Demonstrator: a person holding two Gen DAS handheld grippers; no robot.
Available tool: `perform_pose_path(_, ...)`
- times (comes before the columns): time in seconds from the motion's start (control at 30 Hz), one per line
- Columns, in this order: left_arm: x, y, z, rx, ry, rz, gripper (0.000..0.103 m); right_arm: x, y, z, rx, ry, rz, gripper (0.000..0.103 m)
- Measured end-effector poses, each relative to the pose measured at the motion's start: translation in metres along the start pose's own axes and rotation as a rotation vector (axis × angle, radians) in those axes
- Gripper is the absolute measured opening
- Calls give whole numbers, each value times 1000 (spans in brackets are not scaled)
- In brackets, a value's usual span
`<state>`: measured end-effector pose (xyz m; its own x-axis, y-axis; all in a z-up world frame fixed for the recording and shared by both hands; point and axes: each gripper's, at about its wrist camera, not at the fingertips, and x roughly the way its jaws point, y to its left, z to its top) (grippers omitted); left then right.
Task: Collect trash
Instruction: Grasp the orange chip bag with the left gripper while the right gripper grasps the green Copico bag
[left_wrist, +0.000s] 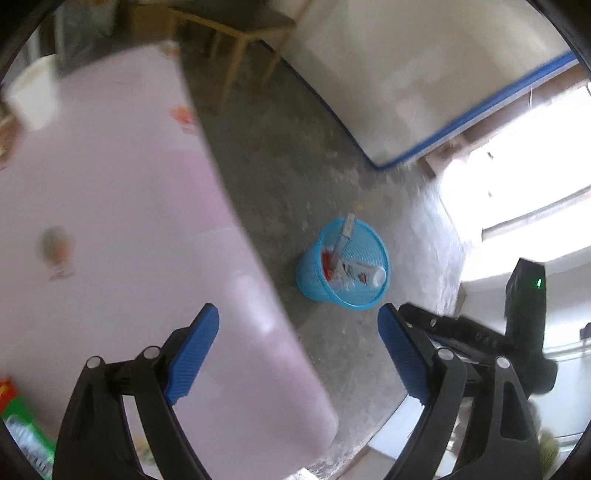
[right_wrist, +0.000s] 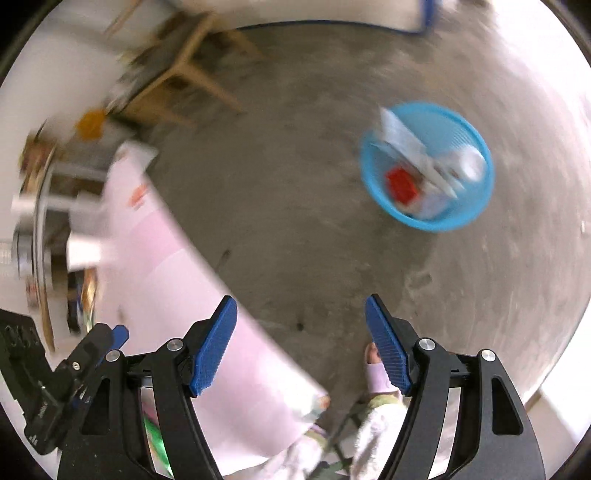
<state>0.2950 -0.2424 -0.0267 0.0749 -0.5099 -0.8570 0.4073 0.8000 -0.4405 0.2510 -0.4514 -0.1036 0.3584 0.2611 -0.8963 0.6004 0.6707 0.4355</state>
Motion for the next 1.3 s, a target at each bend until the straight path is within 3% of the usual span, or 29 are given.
perform_pose_path(0.2,-101,86,-47,-110,-119,99,85,7,118,-27,-288,76,52,69)
perform_pose_path(0.33,-152,146,-87,-233,-148,168,85,24,180,-67,-377,183,136,69)
perform_pose_path(0.53,-186,227,-132,-325,-171,301,84,71,214,-156,-312,465,217,65)
perform_pose_path(0.7,-181,263,-140,-373,-156,290,68,111,218,-207,-207,619,194,58)
perform_pose_path(0.8,-163,267,-147,-344,-102,274,65,121,218,-217,-147,635,171,51)
perform_pose_path(0.9,-150,273,-157,-376,-38,227,58,123,222,-207,-132,594,181,47)
perform_pose_path(1.13,-139,257,-181,-388,10,152,55,119,236,-178,-156,499,243,38)
perform_pose_path(1.3,-144,252,-181,-380,-15,172,51,116,232,-177,-134,493,245,38)
